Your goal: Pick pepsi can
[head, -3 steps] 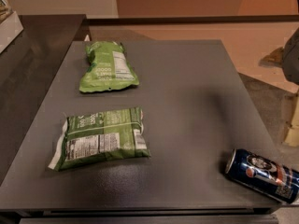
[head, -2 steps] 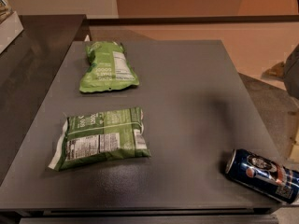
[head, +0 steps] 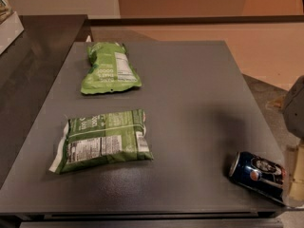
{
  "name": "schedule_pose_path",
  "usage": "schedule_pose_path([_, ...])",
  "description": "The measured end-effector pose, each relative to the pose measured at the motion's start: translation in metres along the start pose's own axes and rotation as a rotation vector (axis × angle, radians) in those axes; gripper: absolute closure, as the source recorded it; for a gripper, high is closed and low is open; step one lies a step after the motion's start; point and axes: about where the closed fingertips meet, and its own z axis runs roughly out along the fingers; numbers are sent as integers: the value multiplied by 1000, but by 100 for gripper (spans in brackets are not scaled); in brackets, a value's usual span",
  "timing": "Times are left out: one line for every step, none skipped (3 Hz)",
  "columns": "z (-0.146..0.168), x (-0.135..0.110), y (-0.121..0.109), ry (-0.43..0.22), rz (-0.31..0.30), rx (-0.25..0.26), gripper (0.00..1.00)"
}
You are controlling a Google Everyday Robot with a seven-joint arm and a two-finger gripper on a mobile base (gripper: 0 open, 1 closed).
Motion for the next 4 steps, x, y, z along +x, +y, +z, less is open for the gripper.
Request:
schedule_pose_path([23,7,12,4,42,-21,0])
schedule_pose_path([38,11,21,6,71,-36,0])
schedule_pose_path([43,11,26,2,94,-41,16])
schedule_pose_path([39,9,26,-13,110,-39,40])
